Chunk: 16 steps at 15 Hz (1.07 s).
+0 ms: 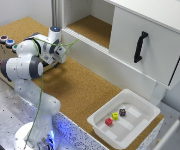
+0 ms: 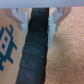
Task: Push the handle of the drawer
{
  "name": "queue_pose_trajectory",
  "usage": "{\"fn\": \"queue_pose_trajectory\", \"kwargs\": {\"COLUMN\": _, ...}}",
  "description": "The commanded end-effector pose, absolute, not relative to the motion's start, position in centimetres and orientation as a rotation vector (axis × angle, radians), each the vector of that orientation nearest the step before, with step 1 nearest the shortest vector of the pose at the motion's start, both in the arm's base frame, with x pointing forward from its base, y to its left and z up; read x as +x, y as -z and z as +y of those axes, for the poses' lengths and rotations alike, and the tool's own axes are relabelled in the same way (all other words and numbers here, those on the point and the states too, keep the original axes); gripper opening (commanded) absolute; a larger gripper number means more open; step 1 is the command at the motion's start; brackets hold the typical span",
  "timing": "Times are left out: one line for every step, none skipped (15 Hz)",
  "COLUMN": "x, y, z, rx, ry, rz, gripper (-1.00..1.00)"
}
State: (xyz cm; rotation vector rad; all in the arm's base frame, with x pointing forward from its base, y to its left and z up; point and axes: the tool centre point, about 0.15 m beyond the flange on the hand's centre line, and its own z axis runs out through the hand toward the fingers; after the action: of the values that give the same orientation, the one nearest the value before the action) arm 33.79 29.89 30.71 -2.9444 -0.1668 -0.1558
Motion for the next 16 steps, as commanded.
{"fn": "queue_pose_trajectory", "kwargs": {"x": 35.4, "y": -26.7, "z": 34.4, "rx": -2.972, "ry": 0.169, "rz": -0.16, "gripper": 1.0}}
{"fn": "queue_pose_trajectory", "kwargs": {"x": 35.3, "y": -27.3, "z": 34.5, "rx": -2.972, "ry": 0.195, "rz": -0.157, "gripper": 1.0}}
{"fn": "queue_pose_trajectory", "kwargs": {"x": 35.1, "y": -28.1, "z": 34.4, "rx": -2.969, "ry": 0.221, "rz": -0.153, "gripper": 1.0}}
{"fn": "queue_pose_trajectory", "kwargs": {"x": 34.9, "y": -28.9, "z": 34.2, "rx": -2.964, "ry": 0.247, "rz": -0.142, "gripper": 1.0}}
{"fn": "queue_pose_trajectory", "kwargs": {"x": 34.6, "y": -29.9, "z": 34.0, "rx": -2.958, "ry": 0.273, "rz": -0.128, "gripper": 1.0}}
{"fn": "queue_pose_trajectory", "kwargs": {"x": 34.2, "y": -31.1, "z": 33.7, "rx": -2.961, "ry": 0.323, "rz": -0.112, "gripper": 1.0}}
{"fn": "queue_pose_trajectory", "kwargs": {"x": 33.7, "y": -32.3, "z": 33.3, "rx": -2.941, "ry": 0.345, "rz": -0.1, "gripper": 1.0}}
{"fn": "queue_pose_trajectory", "kwargs": {"x": 33.4, "y": -33.1, "z": 33.0, "rx": -2.932, "ry": 0.36, "rz": -0.098, "gripper": 1.0}}
{"fn": "queue_pose_trajectory", "kwargs": {"x": 33.3, "y": -33.8, "z": 32.6, "rx": -2.92, "ry": 0.383, "rz": -0.08, "gripper": 1.0}}
{"fn": "queue_pose_trajectory", "kwargs": {"x": 33.2, "y": -34.4, "z": 32.3, "rx": -2.912, "ry": 0.398, "rz": -0.069, "gripper": 1.0}}
{"fn": "queue_pose_trajectory", "kwargs": {"x": 33.2, "y": -34.8, "z": 32.1, "rx": -2.909, "ry": 0.414, "rz": -0.061, "gripper": 1.0}}
{"fn": "queue_pose_trajectory", "kwargs": {"x": 33.2, "y": -35.4, "z": 32.0, "rx": -2.906, "ry": 0.433, "rz": -0.056, "gripper": 1.0}}
{"fn": "queue_pose_trajectory", "kwargs": {"x": 33.2, "y": -35.8, "z": 31.8, "rx": -2.902, "ry": 0.437, "rz": -0.064, "gripper": 1.0}}
{"fn": "queue_pose_trajectory", "kwargs": {"x": 33.3, "y": -36.4, "z": 31.8, "rx": -2.9, "ry": 0.457, "rz": -0.07, "gripper": 1.0}}
{"fn": "queue_pose_trajectory", "kwargs": {"x": 33.4, "y": -36.8, "z": 31.8, "rx": -2.908, "ry": 0.466, "rz": -0.079, "gripper": 1.0}}
{"fn": "queue_pose_trajectory", "kwargs": {"x": 33.5, "y": -37.1, "z": 31.8, "rx": -2.911, "ry": 0.468, "rz": -0.089, "gripper": 1.0}}
